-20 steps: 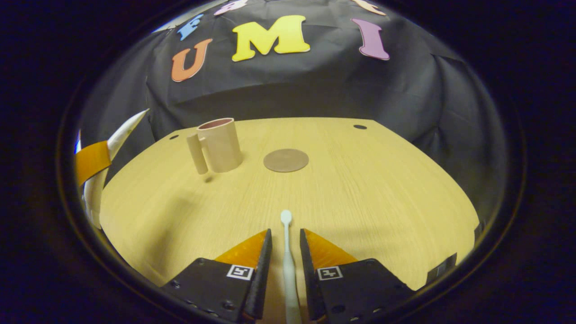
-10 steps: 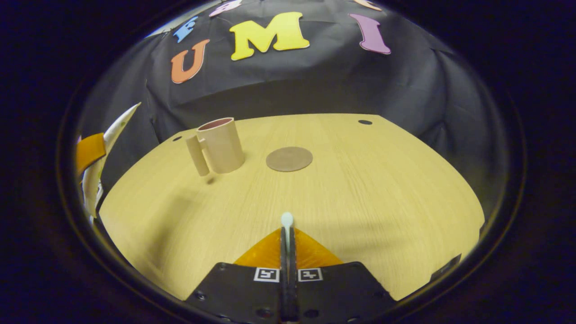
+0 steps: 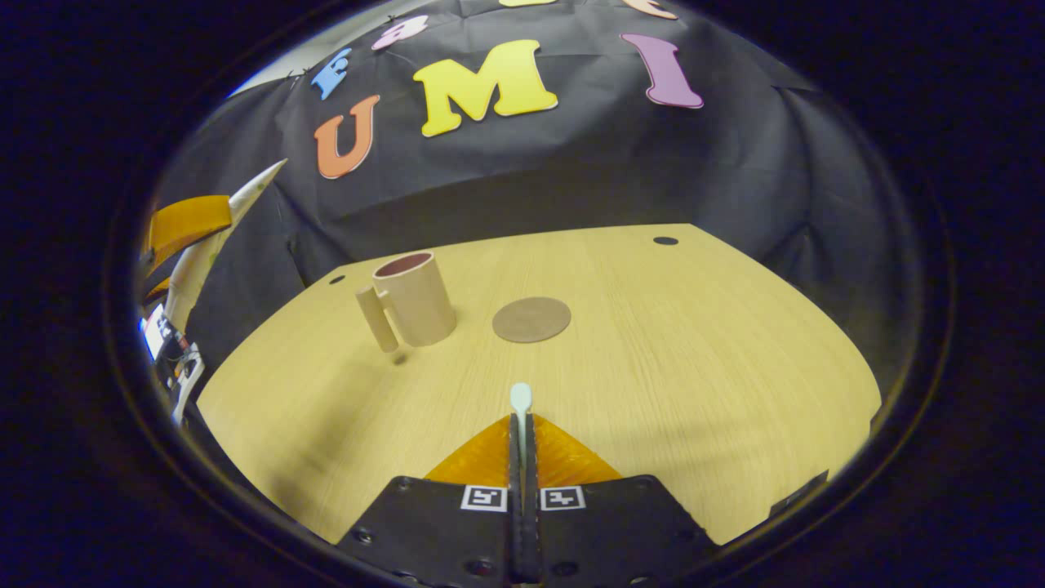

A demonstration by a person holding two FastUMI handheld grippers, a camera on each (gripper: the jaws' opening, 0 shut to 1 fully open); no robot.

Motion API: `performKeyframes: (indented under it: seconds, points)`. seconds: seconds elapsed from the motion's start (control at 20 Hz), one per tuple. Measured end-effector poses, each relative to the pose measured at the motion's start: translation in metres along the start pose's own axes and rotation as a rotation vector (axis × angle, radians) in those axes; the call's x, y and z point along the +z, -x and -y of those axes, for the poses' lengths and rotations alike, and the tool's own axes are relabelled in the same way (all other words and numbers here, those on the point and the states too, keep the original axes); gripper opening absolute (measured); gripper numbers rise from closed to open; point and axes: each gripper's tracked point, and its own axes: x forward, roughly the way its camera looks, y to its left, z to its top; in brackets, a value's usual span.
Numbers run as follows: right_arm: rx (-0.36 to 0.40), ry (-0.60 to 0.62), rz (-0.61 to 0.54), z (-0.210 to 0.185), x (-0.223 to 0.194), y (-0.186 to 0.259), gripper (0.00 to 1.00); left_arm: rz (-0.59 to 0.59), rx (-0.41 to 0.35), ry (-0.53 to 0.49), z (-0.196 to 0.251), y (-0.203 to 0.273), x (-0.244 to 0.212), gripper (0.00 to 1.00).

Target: Put the toothbrush and toothpaste on the desktop into the cup, then pick up the cup and place it on the coaster on the desktop.

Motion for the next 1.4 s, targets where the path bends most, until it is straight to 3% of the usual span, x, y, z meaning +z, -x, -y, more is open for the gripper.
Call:
performKeyframes:
  seconds: [0.8,1.2,1.25,1.3,1.4]
  points:
    - [0.063,0.027,0.195,0.007,0.076,0.040,0.00,0.116,-0.068,0.003,0.020,-0.132,0.014,0.41]
    - [0.081,0.023,0.238,0.005,0.096,0.049,0.00,0.095,-0.062,0.007,0.021,-0.159,-0.003,0.42]
    - [0.081,0.020,0.238,0.005,0.096,0.048,0.00,0.094,-0.062,0.004,0.020,-0.161,-0.002,0.47]
    - [0.081,0.017,0.239,0.007,0.096,0.048,0.00,0.096,-0.062,0.001,0.021,-0.163,-0.002,0.42]
    - [0.082,0.005,0.238,0.009,0.097,0.047,0.00,0.102,-0.064,-0.006,0.022,-0.164,0.000,0.42]
